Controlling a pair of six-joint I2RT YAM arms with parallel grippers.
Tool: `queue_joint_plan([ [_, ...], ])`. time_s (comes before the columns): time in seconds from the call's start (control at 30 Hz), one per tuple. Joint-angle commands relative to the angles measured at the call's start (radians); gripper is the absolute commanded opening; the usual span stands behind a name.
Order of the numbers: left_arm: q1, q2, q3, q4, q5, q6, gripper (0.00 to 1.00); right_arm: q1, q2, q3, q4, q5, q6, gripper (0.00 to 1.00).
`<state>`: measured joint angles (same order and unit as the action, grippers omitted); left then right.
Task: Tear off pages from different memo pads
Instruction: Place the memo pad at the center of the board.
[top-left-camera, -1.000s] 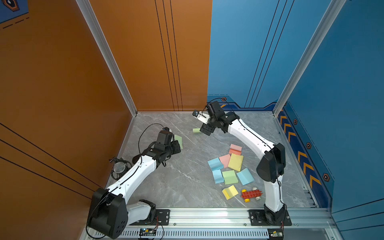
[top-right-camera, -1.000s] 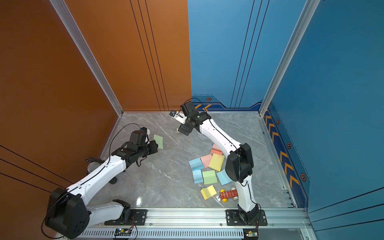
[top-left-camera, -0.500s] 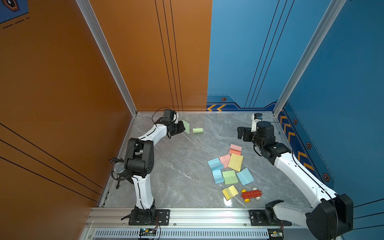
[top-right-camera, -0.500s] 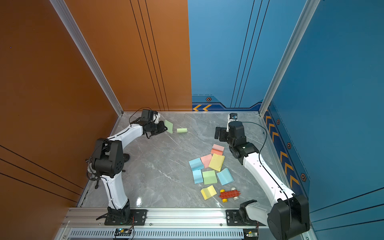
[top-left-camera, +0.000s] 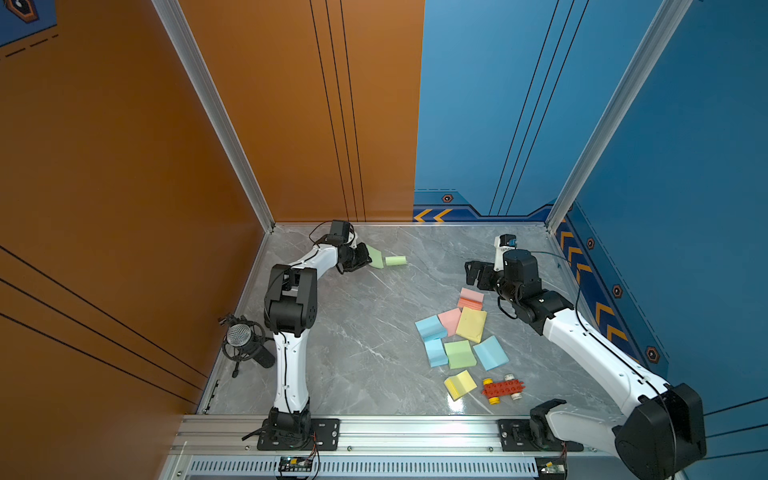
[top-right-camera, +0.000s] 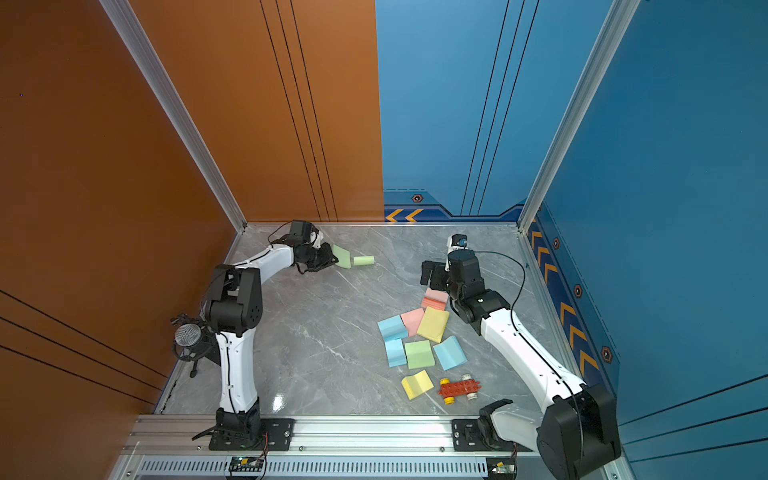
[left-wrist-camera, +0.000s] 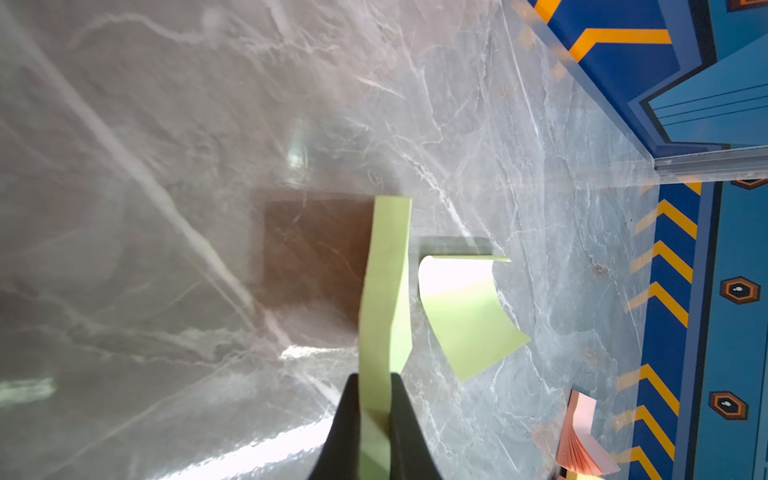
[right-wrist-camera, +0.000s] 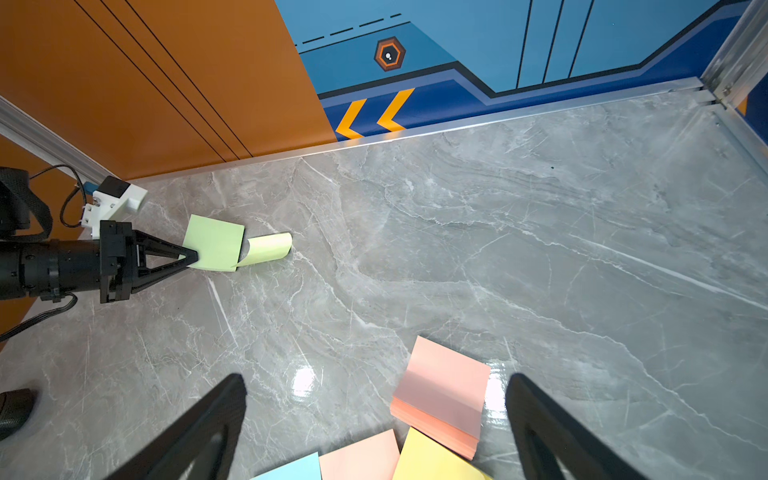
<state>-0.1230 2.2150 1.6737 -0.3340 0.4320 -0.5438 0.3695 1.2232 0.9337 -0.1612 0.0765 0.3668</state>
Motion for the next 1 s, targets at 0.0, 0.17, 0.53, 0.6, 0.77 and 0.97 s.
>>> queue_joint_plan([
  [0.0, 0.014, 0.045, 0.044, -0.042, 0.018, -0.001, 0.0, 0.019, 0.039, 0.016, -0.014, 0.071, -0.022, 1.0],
  [0.17, 0.016, 0.087, 0.065, -0.054, 0.022, 0.009, 0.07, 0.025, 0.126, 0.063, -0.1, 0.114, 0.004, 1.0],
  [0.53, 0.017, 0.143, 0.138, -0.236, 0.022, 0.107, 0.0, 0.026, 0.226, 0.077, -0.173, 0.129, 0.034, 1.0],
  [0.6, 0.019, 0.134, 0.128, -0.26, 0.009, 0.12, 0.0, 0.026, 0.241, 0.083, -0.176, 0.136, 0.032, 1.0],
  [0.77, 0.023, 0.127, 0.127, -0.315, 0.0, 0.152, 0.09, 0.025, 0.31, 0.124, -0.187, 0.172, 0.022, 0.99],
  [0.97, 0.025, 0.14, 0.188, -0.389, -0.078, 0.175, 0.42, 0.009, 0.433, 0.188, -0.224, 0.159, 0.048, 0.99],
])
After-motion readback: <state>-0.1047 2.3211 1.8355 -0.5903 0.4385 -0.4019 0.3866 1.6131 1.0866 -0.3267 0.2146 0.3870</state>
